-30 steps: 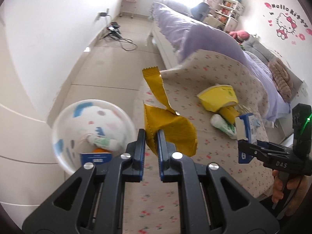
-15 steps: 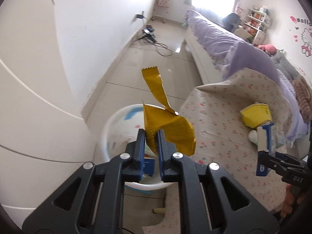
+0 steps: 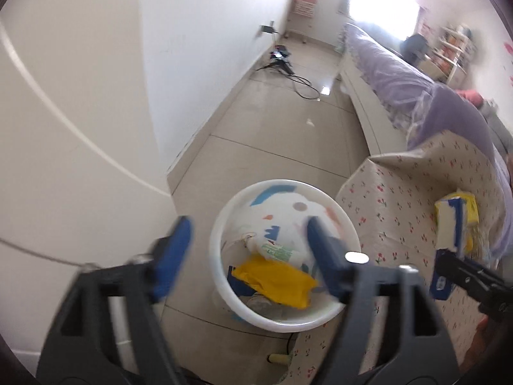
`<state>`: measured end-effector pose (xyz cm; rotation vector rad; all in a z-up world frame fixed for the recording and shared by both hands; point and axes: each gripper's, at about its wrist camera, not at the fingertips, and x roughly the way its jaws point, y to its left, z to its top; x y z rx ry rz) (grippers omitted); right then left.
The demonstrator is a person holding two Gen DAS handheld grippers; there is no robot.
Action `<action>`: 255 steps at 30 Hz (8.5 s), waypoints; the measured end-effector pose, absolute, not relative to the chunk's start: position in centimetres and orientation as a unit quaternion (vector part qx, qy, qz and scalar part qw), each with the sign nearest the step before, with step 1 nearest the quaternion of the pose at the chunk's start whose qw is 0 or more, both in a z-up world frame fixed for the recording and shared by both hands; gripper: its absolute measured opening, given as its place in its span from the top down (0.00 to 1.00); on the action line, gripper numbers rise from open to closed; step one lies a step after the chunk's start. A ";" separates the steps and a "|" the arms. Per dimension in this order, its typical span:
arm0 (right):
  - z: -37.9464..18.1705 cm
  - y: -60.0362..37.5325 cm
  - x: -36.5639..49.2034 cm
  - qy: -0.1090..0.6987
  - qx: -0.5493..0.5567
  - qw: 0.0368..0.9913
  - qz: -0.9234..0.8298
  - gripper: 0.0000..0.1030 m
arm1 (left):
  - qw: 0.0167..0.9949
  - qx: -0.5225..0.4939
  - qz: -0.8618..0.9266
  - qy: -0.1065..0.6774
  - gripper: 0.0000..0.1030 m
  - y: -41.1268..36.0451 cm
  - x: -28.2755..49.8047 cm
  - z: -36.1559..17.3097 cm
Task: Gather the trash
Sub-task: 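Drop the yellow wrapper into the bucket while the right tool drops the blue box in, then move both tools back over the bed toward the milk carton and white bottle, then grasp the blue-and-white milk carton with the right tool while the left tool grasps the white bottle, then carry the white bottle into the bucket with the left tool while the right tool drops the milk carton in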
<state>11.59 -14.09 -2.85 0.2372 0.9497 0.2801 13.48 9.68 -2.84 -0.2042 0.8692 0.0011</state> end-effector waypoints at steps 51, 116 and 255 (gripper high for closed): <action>3.8 -22.9 7.1 0.417 0.086 0.905 0.000 0.00 | 0.890 -0.070 -0.076 0.443 0.01 0.7 11.5 1.2; -5.7 -48.3 8.5 0.488 0.353 0.777 -0.182 0.00 | 0.880 0.034 -0.198 0.431 0.01 -18.7 14.6 -0.6; -2.7 -13.3 16.0 0.512 0.173 0.829 0.142 0.63 | 0.897 -0.095 -0.057 0.429 0.65 6.9 13.3 -0.8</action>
